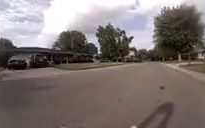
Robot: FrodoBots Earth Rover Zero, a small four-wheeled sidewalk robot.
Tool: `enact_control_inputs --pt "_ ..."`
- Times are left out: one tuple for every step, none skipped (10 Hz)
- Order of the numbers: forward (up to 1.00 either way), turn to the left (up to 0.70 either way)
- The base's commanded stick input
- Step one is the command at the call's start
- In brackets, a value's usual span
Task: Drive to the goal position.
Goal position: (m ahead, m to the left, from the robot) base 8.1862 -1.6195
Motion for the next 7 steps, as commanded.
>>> enact_control_inputs --pt "1.0 0.0" --pt "1.0 0.0" --pt "1.0 0.0" --pt "1.0 0.0" --pt "1.0 -0.01" --pt "1.0 -0.02" --pt "1.0 -0.03"
